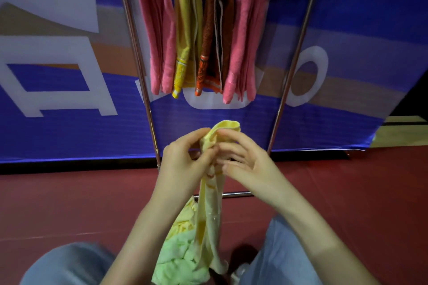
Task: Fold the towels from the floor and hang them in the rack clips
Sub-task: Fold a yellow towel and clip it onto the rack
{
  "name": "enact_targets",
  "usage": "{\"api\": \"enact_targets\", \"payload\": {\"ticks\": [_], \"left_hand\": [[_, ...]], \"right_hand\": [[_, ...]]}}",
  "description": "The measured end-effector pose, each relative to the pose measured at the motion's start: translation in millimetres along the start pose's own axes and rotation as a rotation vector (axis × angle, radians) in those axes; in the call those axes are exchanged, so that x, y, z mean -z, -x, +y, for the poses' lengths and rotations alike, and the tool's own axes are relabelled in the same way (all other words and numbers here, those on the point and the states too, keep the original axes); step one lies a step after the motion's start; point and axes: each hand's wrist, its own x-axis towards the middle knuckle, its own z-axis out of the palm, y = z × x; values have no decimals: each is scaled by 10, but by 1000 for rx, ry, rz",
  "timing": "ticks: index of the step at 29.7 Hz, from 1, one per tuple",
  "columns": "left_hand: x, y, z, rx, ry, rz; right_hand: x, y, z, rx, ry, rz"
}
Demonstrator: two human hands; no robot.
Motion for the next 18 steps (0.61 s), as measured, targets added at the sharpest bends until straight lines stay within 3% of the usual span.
{"api": "enact_targets", "payload": {"ticks": [5, 10, 12, 18], "left_hand": [[147, -74, 40, -63, -10, -91], [164, -238, 127, -163, -5, -169], [173, -300, 114, -203, -33, -162], [162, -361, 125, -297, -114, -122]], "right_hand": [[83, -20, -130, -15, 187, 74], [334, -175, -324, -61, 965, 68], [399, -226, -387, -55, 1151, 21], [560, -355, -347, 111, 863, -53]]}}
